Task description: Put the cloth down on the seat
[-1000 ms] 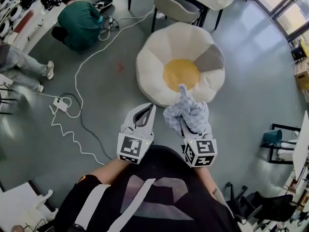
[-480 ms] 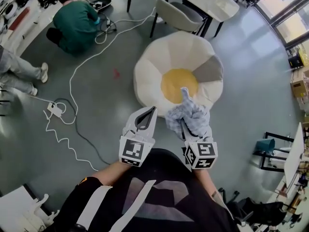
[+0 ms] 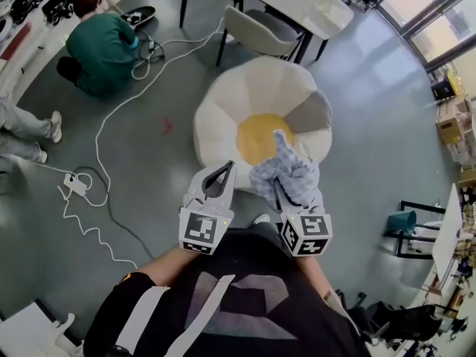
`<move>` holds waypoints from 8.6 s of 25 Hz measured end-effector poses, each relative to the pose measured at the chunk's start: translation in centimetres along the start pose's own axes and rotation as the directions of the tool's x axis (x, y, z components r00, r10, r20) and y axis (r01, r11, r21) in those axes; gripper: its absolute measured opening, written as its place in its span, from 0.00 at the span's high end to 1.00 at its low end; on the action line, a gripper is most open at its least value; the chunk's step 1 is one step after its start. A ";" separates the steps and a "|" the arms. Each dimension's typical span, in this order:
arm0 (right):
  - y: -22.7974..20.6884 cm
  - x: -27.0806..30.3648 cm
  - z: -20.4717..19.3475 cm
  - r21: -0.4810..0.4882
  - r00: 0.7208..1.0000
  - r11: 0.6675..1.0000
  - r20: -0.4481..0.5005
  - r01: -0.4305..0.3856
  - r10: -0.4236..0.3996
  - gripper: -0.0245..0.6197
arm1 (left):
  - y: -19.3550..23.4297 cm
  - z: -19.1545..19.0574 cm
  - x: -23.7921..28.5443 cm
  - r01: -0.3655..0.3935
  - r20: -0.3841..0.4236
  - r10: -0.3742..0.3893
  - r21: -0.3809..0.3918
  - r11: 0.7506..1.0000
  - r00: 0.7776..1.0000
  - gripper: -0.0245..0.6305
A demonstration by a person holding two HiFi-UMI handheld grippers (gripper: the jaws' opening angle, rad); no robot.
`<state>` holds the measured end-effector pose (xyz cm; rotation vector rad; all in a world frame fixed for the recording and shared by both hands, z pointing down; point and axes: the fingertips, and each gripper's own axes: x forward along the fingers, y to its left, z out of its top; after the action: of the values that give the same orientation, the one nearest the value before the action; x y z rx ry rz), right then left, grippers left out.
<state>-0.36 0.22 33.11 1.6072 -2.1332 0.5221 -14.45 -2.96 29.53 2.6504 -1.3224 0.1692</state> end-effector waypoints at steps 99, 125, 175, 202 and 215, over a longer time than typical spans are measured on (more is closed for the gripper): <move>-24.6 33.5 -18.9 0.003 0.901 0.976 -0.385 -0.216 0.201 0.60 | 1.3 -28.8 32.5 -0.250 -0.406 0.210 -0.047 0.967 0.889 0.96; -22.7 44.1 -34.8 -0.020 0.841 0.974 -0.508 -0.226 0.185 0.59 | 6.2 -47.6 35.5 -0.277 -0.497 0.211 -0.061 0.959 0.842 0.96; -24.0 45.7 -36.0 -0.023 0.813 0.971 -0.552 -0.239 0.187 0.40 | 5.5 -45.4 38.1 -0.214 -0.476 0.135 -0.115 0.970 0.869 0.96; -21.9 27.4 -13.1 -0.045 0.916 0.979 -0.364 -0.200 0.170 0.92 | -1.9 -22.4 31.4 -0.176 -0.426 0.123 -0.087 0.981 0.897 0.96; -20.8 19.0 -8.7 -0.054 0.935 0.977 -0.305 -0.204 0.178 0.96 | -7.3 -14.7 27.9 -0.130 -0.364 0.089 -0.090 0.987 0.927 0.96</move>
<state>15.88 -15.95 51.62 1.1941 -2.0591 0.6791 7.75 -17.39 48.16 2.3085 -1.3102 0.5496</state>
